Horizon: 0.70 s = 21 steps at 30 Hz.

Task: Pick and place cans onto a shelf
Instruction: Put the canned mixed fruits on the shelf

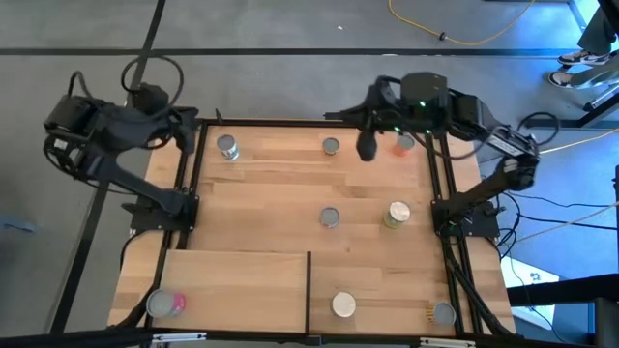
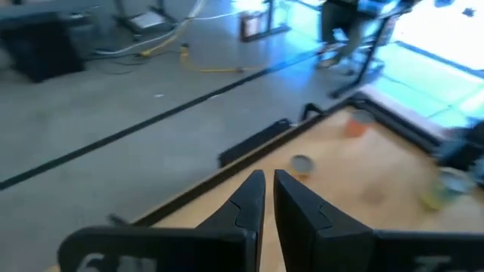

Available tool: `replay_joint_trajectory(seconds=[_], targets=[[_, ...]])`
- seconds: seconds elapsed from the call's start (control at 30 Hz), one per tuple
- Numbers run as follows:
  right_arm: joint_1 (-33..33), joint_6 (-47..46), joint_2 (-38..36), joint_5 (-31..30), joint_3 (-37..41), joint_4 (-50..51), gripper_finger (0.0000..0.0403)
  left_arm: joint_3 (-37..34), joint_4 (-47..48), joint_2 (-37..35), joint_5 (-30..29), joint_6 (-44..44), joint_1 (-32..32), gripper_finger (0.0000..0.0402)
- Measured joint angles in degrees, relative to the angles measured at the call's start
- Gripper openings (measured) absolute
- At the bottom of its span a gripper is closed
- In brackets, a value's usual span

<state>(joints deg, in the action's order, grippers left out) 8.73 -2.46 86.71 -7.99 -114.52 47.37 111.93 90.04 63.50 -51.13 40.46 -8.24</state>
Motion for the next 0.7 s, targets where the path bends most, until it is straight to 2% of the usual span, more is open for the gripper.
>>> replay_joint_trajectory(seconds=[0.13,0.27,0.47,0.7], targets=[[1.4,0.0,4.9,0.0,-6.4,1.9,0.0016,-1.5,0.0,0.0,2.8,-5.3,8.9,0.0022],[3.1,0.0,7.9,0.0,-10.3,2.7,0.0016,-6.1,-0.1,-0.6,7.7,-7.6,17.4,0.0022],[4.9,1.5,9.4,0.0,-13.5,5.9,0.0016,-15.7,0.0,-1.3,17.4,-7.9,29.9,0.0022],[5.4,3.2,9.2,0.2,-15.9,8.4,0.0016,-26.6,-1.5,1.6,27.0,-5.8,39.4,0.0023]])
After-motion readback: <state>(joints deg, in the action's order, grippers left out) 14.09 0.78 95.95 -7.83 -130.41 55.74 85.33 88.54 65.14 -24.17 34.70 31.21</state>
